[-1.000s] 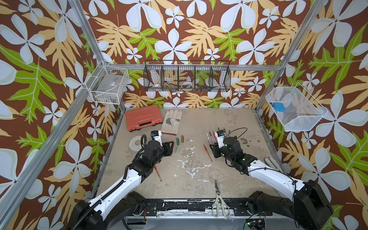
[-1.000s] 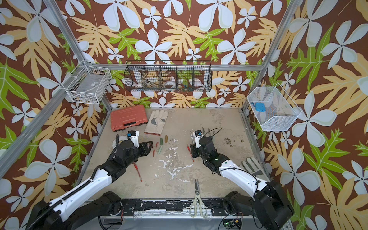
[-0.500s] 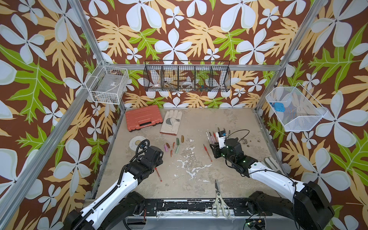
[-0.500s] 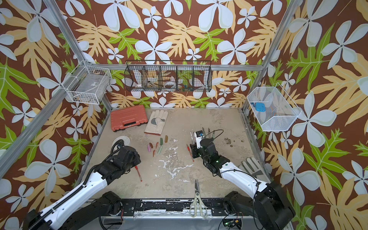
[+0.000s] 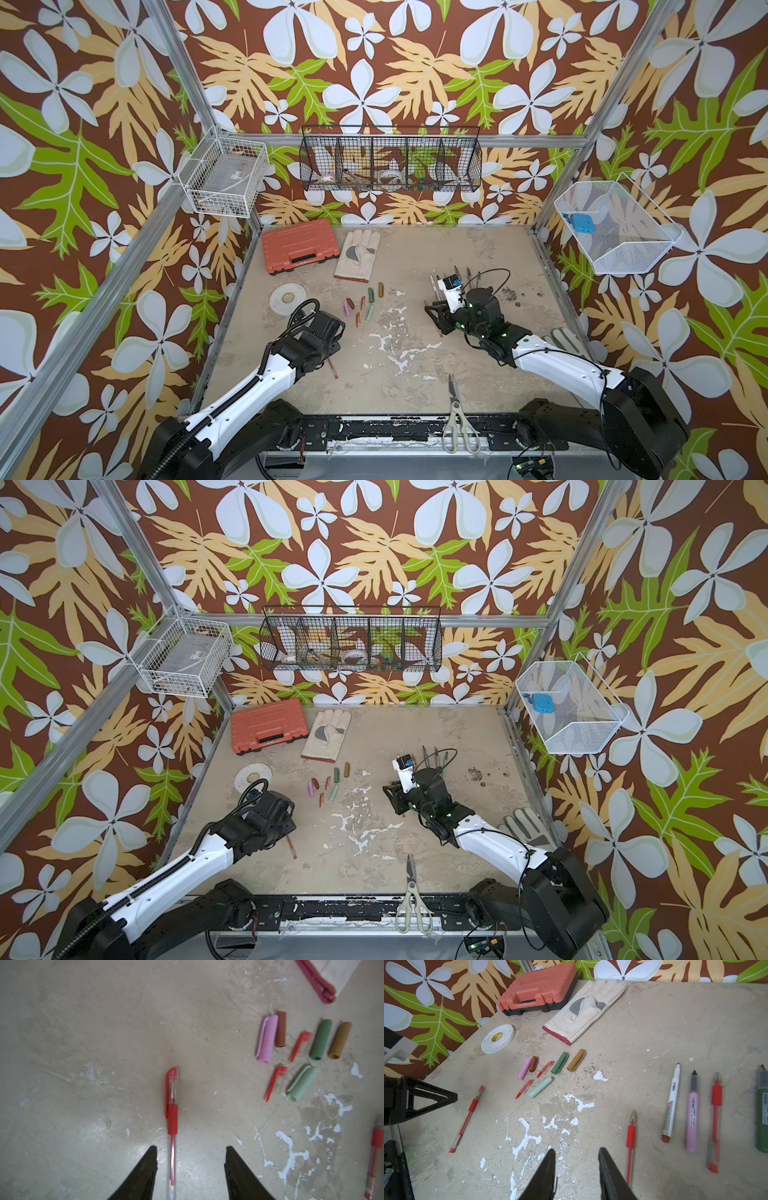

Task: Remove pen caps from pens
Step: Pick up the pen from the bottom-left of the table.

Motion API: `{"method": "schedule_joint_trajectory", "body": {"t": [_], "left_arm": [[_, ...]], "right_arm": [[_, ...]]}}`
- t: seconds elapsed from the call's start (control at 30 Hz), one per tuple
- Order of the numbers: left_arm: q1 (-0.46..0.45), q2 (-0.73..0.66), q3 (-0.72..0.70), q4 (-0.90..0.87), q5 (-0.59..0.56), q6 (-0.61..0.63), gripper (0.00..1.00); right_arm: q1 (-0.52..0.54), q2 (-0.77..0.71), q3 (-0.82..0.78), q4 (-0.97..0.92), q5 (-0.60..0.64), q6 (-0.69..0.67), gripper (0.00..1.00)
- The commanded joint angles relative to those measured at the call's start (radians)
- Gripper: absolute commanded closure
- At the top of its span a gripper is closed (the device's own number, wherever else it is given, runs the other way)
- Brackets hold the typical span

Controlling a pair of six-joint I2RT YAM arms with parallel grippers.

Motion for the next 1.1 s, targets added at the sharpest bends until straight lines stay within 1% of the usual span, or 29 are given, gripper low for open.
{"method": "schedule_joint_trajectory", "body": {"t": [0.0,0.2,0.3,0.4,0.57,0.73,0.97,1.07], "left_arm": [[0.003,0.039,-0.006,0.033,0.001,-0.017,0.46],[0.015,0.091,-0.040,0.062,0.006,-0.016,0.57],[0.020,0.132,-0.039,0.065,0.014,0.004,0.59],[0.019,0.151,-0.047,0.088,0.011,0.012,0.61],[0.026,0.156,-0.074,0.112,0.009,0.010,0.70],[0.027,0.193,-0.074,0.122,0.011,0.023,0.74],[0.027,0.214,-0.081,0.151,0.024,0.028,0.90],[0.027,0.205,-0.071,0.169,0.034,0.048,0.95]], "right_arm": [[0.002,-0.004,-0.005,0.022,-0.033,-0.015,0.65],[0.002,-0.021,-0.021,0.033,-0.001,-0.020,0.65],[0.002,-0.016,-0.014,0.018,0.027,-0.017,0.65],[0.002,-0.018,-0.014,0.019,0.024,-0.016,0.65],[0.002,-0.033,-0.016,0.021,0.025,-0.015,0.65],[0.002,-0.038,-0.016,0.021,0.024,-0.013,0.65],[0.002,-0.056,-0.023,0.025,0.031,-0.014,0.65],[0.002,-0.061,-0.028,0.027,0.036,-0.013,0.65]]}}
